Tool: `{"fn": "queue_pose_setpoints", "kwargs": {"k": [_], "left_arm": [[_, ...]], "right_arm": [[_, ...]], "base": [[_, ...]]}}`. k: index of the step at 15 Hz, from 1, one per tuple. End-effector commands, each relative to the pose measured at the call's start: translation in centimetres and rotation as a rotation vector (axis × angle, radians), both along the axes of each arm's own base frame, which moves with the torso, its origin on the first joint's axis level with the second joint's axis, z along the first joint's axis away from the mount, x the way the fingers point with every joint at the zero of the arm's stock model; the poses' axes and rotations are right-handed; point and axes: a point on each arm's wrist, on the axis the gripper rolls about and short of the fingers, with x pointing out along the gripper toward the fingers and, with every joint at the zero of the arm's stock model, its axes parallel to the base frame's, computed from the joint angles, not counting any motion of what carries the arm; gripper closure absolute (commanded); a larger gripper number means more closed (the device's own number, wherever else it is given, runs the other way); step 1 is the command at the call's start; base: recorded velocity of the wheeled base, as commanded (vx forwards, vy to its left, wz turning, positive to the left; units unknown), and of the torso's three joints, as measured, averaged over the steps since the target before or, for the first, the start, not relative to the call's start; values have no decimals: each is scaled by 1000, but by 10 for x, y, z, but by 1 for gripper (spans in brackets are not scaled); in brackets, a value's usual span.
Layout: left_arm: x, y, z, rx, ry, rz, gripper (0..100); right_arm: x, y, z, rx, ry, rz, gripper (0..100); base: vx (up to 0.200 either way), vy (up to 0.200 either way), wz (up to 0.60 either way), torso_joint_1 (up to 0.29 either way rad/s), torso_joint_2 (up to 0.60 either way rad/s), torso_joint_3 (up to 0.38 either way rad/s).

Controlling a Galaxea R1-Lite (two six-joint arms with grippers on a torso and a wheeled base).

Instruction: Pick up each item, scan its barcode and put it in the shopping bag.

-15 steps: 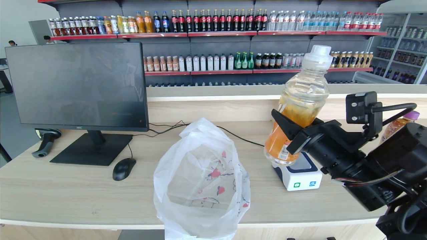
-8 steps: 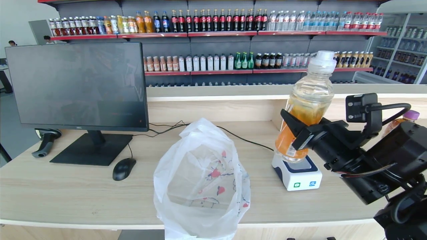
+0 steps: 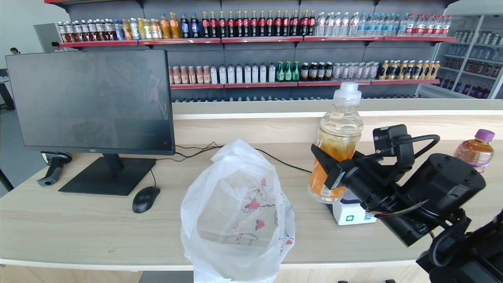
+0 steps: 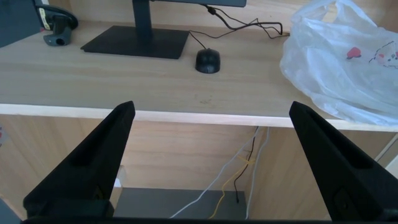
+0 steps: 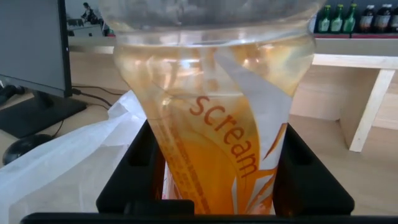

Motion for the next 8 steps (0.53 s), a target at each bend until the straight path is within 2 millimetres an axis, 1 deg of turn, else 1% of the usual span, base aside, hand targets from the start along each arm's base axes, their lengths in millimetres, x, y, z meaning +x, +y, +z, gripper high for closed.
{"fn": "queue_pose_setpoints", "kwargs": {"k": [1, 2, 3, 8], "left_arm": [[0, 0, 0, -1, 0, 0, 0], [0, 0, 0, -5, 0, 0, 0], [0, 0, 0, -8, 0, 0, 0], [0, 0, 0, -16, -2, 3, 0]], "right_arm": [[-5, -1, 0, -1, 2, 6, 100], [-9, -3, 0, -5, 9, 9, 100], [-12, -5, -1, -9, 14, 10, 100], [-13, -5, 0, -6, 15, 11, 100]], "base": [[0, 0, 0, 0, 0, 0], [0, 0, 0, 0, 0, 0], [0, 200, 0, 12, -2, 2], [0, 200, 0, 3, 0, 2]]}}
